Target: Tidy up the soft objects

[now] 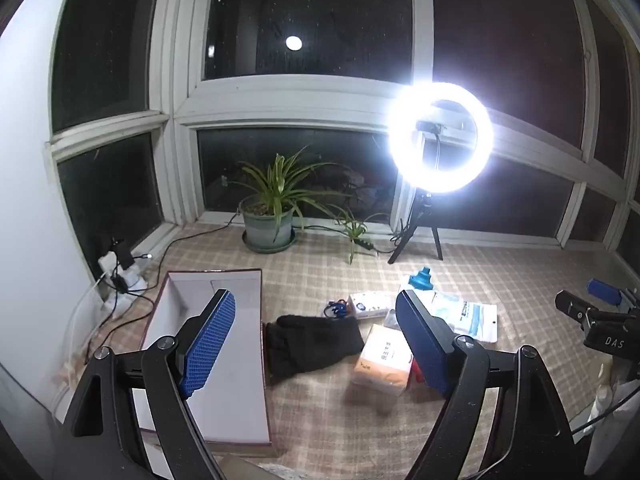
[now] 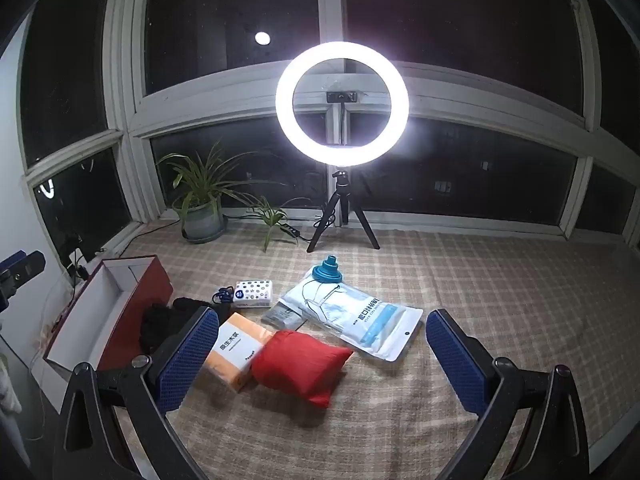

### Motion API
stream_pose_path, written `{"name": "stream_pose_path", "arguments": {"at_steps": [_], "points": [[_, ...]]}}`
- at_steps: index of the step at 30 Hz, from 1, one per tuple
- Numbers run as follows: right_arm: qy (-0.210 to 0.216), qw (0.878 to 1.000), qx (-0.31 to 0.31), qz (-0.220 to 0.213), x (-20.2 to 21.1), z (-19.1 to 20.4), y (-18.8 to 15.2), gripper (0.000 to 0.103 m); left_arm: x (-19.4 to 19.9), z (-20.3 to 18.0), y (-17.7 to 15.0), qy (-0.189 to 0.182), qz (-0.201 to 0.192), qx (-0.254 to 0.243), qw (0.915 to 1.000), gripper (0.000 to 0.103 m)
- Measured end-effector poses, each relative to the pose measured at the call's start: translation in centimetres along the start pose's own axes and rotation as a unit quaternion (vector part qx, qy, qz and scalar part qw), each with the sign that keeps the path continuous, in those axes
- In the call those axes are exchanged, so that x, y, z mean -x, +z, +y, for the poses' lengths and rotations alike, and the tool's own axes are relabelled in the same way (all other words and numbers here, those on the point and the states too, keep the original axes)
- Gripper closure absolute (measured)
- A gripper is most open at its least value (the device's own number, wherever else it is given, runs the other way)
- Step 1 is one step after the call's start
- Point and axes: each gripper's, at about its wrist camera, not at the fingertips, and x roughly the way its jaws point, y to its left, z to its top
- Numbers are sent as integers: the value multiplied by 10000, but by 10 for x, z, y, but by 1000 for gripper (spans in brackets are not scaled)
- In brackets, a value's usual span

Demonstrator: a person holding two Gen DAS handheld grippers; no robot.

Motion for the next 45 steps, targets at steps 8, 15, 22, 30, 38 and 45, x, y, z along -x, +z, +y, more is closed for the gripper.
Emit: {"name": "stream_pose_path", "arguments": {"at_steps": [8,15,22,30,38,45], "points": [[-14,10000,29,63,-4,4,1,0,-2,1,-1,67,57,-116,9999,20],[-14,10000,-77,39,-4,4,-1,0,-8,-2,-5,81,108,-141,9998,20],[-28,9999,-112,-20,-3,3,-1,0,-14,-5,-5,71,153,-169,9997,20],[-17,9999,-111,-28,-4,2,2,0,-17,-4,-6,33,173,-146,9997,20],[-91,9999,-59,-81,-3,4,3,0,-20,-5,-7,-1,179,-173,9997,20],[-96,9999,-46,-86,-3,4,2,0,-21,-6,-6,4,188,-182,9997,20]]}}
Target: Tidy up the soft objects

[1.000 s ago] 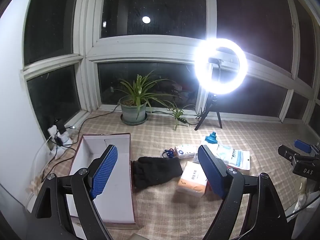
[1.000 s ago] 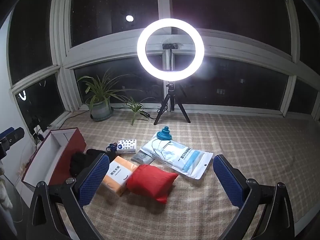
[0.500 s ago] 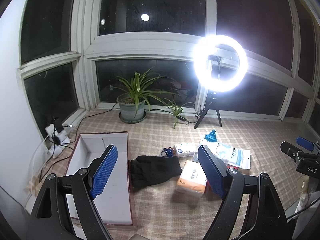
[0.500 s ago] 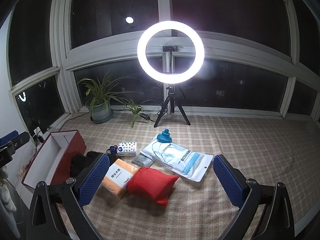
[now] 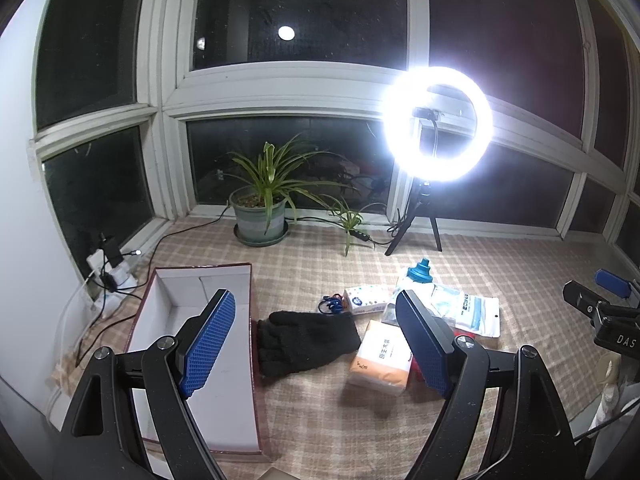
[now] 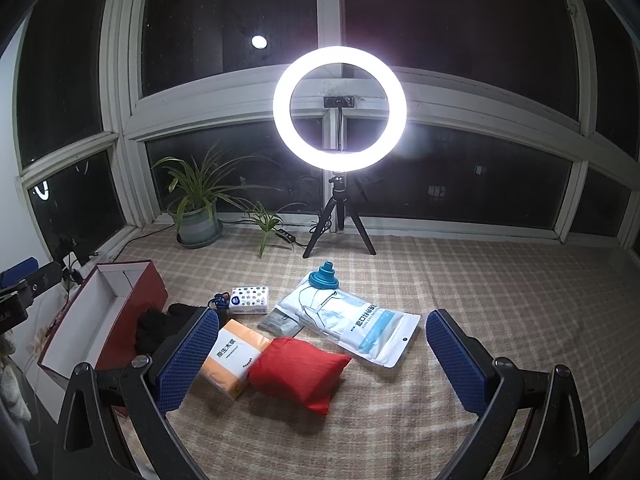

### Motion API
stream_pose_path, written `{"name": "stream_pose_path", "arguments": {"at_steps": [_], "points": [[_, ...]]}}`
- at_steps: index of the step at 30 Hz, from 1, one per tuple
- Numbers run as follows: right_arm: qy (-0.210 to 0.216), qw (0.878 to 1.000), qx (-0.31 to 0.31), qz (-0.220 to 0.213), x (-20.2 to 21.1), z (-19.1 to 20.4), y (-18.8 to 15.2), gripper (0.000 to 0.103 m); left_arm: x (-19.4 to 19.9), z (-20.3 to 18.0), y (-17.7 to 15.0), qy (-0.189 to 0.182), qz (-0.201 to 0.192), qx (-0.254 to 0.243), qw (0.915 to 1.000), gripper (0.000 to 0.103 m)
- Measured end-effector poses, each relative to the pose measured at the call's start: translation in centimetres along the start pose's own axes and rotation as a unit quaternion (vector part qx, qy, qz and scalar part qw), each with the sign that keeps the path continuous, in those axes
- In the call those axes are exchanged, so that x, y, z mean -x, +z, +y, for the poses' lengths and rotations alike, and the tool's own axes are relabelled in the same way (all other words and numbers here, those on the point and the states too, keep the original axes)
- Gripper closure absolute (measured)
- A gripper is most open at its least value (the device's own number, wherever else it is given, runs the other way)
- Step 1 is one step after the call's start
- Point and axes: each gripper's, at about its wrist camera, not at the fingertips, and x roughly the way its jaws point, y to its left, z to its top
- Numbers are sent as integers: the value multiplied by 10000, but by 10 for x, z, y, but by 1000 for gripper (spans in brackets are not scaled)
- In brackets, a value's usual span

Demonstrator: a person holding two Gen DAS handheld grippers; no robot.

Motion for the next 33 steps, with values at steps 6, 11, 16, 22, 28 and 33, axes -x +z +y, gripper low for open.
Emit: {"name": "stream_pose_path", "arguments": {"at_steps": [6,11,16,22,28,33], "points": [[-13,10000,-3,38,0,1,-2,0,-1,-1,-1,-22,20,-22,10000,20],[-31,10000,-10,53,0,0,-3,0,0,-1,-1,-34,38,-28,10000,20],[-28,10000,-4,63,-1,0,-3,0,0,-1,-1,-33,42,-30,10000,20],[-36,9999,-13,95,-1,-1,-7,0,0,-2,-2,-30,45,-29,10000,20],[-75,9999,20,134,-6,0,-8,0,-4,-6,-8,-54,128,-42,9999,20],[-97,9998,26,181,-10,-4,-10,0,-11,-10,-10,-79,235,-40,9997,20]]}}
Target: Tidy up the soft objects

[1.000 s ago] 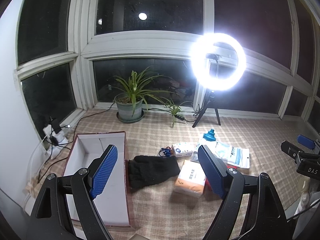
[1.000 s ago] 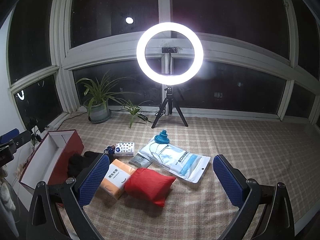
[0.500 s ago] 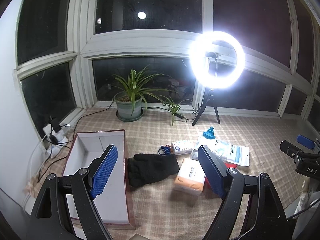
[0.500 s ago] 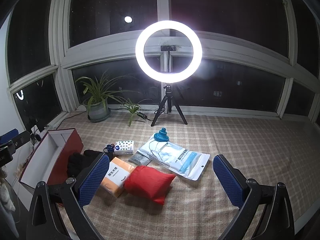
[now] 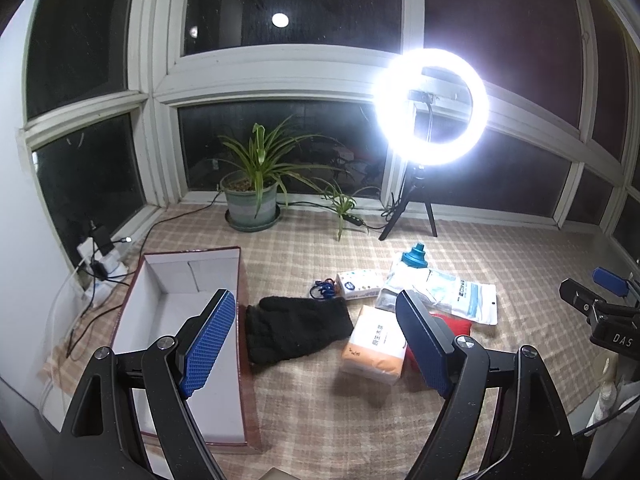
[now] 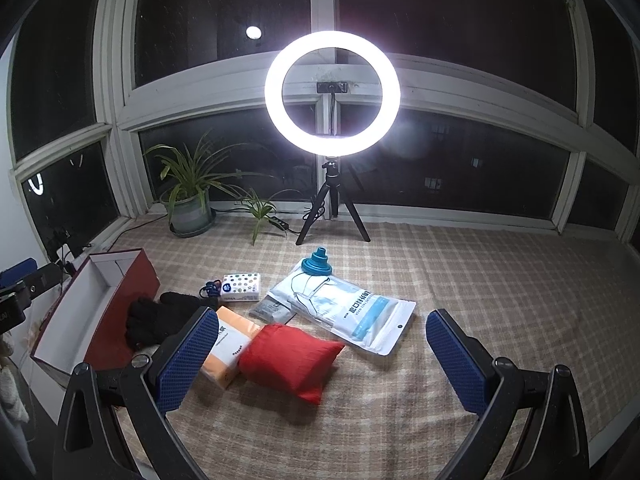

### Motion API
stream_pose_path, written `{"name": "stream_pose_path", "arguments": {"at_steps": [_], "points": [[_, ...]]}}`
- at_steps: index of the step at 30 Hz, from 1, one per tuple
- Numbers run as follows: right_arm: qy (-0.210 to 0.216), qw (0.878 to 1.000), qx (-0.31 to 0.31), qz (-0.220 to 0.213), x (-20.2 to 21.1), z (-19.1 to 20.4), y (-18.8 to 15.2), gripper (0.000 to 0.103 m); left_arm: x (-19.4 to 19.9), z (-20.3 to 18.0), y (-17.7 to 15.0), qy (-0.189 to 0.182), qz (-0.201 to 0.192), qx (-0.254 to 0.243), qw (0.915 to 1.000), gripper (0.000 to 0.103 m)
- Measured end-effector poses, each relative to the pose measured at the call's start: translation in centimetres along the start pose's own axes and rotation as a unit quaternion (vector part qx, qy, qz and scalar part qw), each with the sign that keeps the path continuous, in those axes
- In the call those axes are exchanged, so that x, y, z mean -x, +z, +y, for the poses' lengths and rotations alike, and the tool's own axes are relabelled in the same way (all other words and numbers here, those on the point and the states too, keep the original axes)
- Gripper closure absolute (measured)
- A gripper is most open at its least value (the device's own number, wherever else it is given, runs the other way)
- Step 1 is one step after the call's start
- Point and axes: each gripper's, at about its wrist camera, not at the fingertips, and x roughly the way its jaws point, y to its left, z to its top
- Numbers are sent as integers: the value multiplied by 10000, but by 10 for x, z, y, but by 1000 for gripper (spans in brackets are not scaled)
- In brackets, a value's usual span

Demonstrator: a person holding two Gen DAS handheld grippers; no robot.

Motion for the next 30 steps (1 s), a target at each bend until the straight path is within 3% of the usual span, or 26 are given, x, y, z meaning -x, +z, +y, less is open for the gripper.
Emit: {"name": "stream_pose_path", "arguments": {"at_steps": [7,16,30], "points": [[-62,9999,78,21,-5,-3,-2,0,-12,-7,-1,-55,138,3,9999,20],[163,9994,-135,275,-25,-18,-8,0,-37,-13,-8,-197,450,66,9988,20],[1210,9892,2,823,-91,-36,-9,0,-78,-29,-42,-363,1030,410,9932,20]]}}
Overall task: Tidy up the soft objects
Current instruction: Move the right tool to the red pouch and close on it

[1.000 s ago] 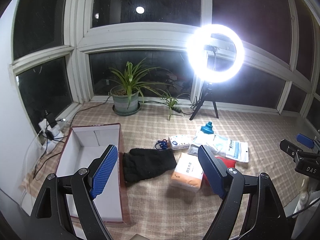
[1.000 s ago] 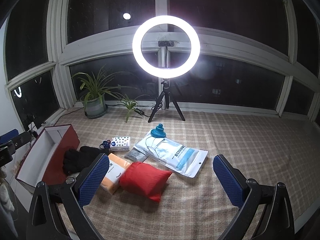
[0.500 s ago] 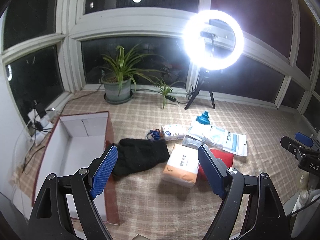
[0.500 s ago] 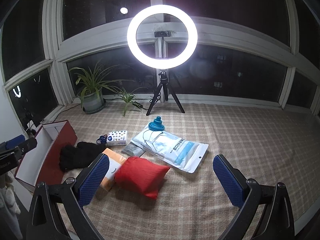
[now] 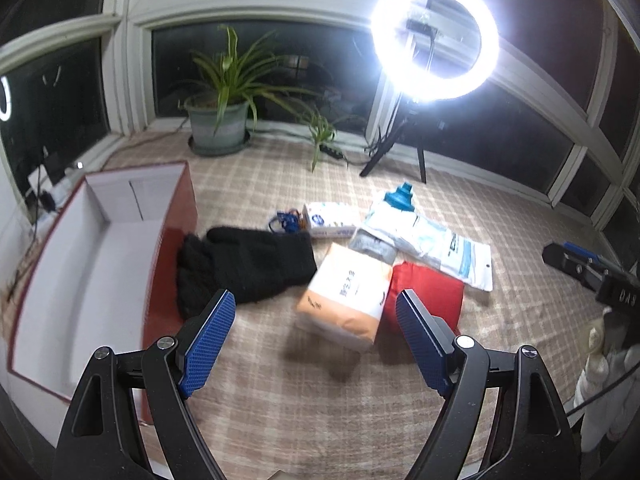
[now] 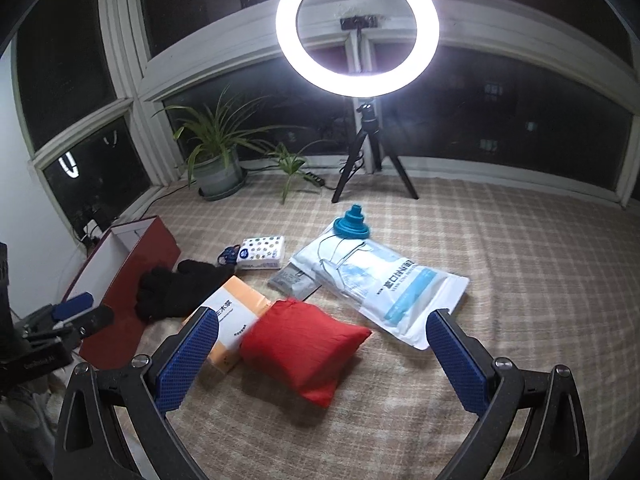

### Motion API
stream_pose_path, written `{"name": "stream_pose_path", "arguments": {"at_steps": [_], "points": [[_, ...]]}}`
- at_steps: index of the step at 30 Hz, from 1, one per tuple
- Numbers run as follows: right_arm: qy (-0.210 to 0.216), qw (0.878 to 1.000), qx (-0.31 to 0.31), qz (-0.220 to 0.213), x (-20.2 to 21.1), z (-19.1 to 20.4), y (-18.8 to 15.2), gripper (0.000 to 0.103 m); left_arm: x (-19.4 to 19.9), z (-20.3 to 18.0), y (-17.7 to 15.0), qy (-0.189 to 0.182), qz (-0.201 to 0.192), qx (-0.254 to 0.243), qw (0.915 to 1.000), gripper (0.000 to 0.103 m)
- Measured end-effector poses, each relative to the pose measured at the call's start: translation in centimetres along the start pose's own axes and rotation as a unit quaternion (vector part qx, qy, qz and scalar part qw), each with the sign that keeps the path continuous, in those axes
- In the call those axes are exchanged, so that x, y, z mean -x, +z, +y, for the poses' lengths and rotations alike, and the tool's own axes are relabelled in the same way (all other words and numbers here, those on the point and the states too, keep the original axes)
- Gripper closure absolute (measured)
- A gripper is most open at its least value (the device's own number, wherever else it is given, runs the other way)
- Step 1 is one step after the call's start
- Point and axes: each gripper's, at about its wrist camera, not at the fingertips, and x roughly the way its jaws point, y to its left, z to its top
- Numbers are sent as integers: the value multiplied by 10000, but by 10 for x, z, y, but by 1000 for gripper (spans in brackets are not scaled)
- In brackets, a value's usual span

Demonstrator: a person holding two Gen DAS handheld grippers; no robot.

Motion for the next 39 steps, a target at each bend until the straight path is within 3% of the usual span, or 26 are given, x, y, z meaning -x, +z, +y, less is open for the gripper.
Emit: {"name": "stream_pose_path", "arguments": {"at_steps": [11,19,28,35,37,39], "points": [[868,9930,173,776,-68,-25,10,0,-33,-19,-22,-58,407,389,9984,20],[1151,9864,432,1092,-103,-32,16,0,-49,-42,-33,-125,518,513,9973,20],[1433,9739,589,1659,-155,-32,20,1,-77,-65,-43,-534,835,865,9913,21],[1663,9621,599,2075,-190,-30,22,20,-102,-78,-50,-770,1076,1212,9838,23],[1830,9548,627,2255,-200,-28,21,27,-108,-82,-50,-819,1115,1238,9826,24],[2015,9463,601,2454,-207,-26,19,28,-113,-86,-49,-881,1161,1278,9810,24]]}}
